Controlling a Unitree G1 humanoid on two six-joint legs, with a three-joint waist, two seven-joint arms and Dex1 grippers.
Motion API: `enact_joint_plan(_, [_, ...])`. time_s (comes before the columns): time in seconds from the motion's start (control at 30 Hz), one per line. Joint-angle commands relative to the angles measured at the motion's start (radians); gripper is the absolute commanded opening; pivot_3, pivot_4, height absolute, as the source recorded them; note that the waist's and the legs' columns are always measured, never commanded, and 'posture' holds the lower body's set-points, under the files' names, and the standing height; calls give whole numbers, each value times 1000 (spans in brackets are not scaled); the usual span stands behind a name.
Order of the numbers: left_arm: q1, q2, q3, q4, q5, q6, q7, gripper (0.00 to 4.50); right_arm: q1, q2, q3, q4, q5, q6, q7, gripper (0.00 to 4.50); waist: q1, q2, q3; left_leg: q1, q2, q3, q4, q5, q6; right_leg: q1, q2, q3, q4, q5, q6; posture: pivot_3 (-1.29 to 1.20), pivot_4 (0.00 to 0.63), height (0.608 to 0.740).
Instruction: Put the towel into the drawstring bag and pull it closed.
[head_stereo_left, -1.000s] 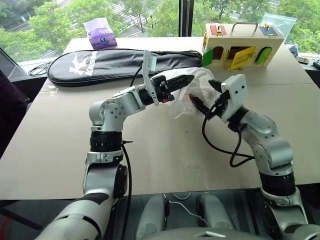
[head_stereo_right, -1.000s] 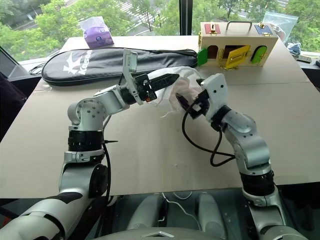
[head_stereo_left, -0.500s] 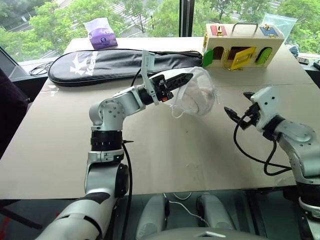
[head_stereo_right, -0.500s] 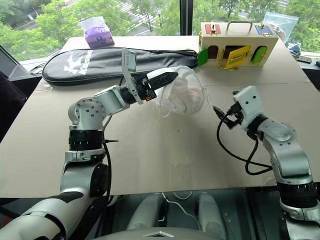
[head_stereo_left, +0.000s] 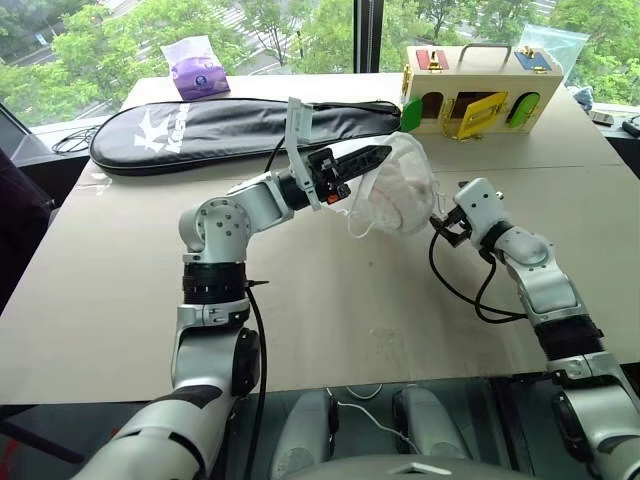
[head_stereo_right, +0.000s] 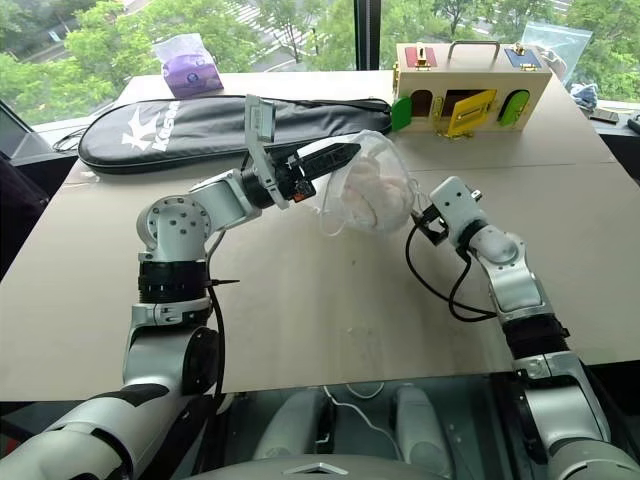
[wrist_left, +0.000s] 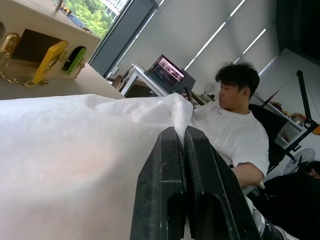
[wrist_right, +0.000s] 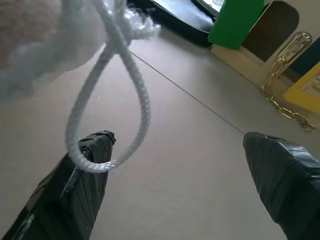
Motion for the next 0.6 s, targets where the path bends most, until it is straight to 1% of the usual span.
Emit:
enact_joint_plan(0.03, [-2,10,11,-41,-20,-7,-5,0,-6,0,-46,-31,22,-79,-7,2731,-1,0,0,0,0,0,0,0,0,0,0,0,0,0,0,0,150,740])
enact_joint_plan(0.07, [-3,11,10,-38,-18,-9,-6,0,-1,0,-49,-39,22,-87,-6,2234,-1,0,0,0,0,0,0,0,0,0,0,0,0,0,0,0,150,740])
enact_joint_plan(0.1, [-3,12,10,-34,-16,-11,-8,0,9,-2,-54,-59,26,-98,-1,1546,-2,0,0,0,0,0,0,0,0,0,0,0,0,0,0,0,150,740])
enact_joint_plan(0.13, [-4,13,10,-29,-14,-13,-10,0,18,-1,-59,-80,34,-104,3,1180,-2,0,0,0,0,0,0,0,0,0,0,0,0,0,0,0,150,740])
enact_joint_plan(0.17, [-5,14,10,-24,-13,-15,-11,0,27,-1,-63,-102,42,-105,9,632,-2,0,0,0,0,0,0,0,0,0,0,0,0,0,0,0,150,740])
enact_joint_plan(0.2, [-4,15,9,-20,-11,-17,-14,0,37,-4,-63,-121,45,-108,16,299,-2,0,0,0,0,0,0,0,0,0,0,0,0,0,0,0,150,740])
enact_joint_plan(0.23, [-4,15,7,-18,-8,-20,-16,0,45,-6,-63,-137,47,-108,22,121,-3,0,0,0,0,0,0,0,0,0,0,0,0,0,0,0,150,740])
enact_joint_plan(0.4, [-2,16,1,-3,-2,-27,-26,0,87,-15,-79,-202,55,-72,28,121,-3,0,0,0,0,0,0,0,0,0,0,0,0,0,0,0,150,740])
enact_joint_plan(0.5, [-3,18,5,11,-5,-24,-32,0,103,-15,-128,-250,71,-39,-9,121,-3,0,0,0,0,0,0,0,0,0,0,0,1,0,0,0,150,740])
enact_joint_plan(0.6, [-1,21,5,24,0,-28,-32,0,105,6,-205,-301,83,-45,-94,121,-2,0,0,0,0,0,0,0,0,0,0,0,1,0,0,0,150,740])
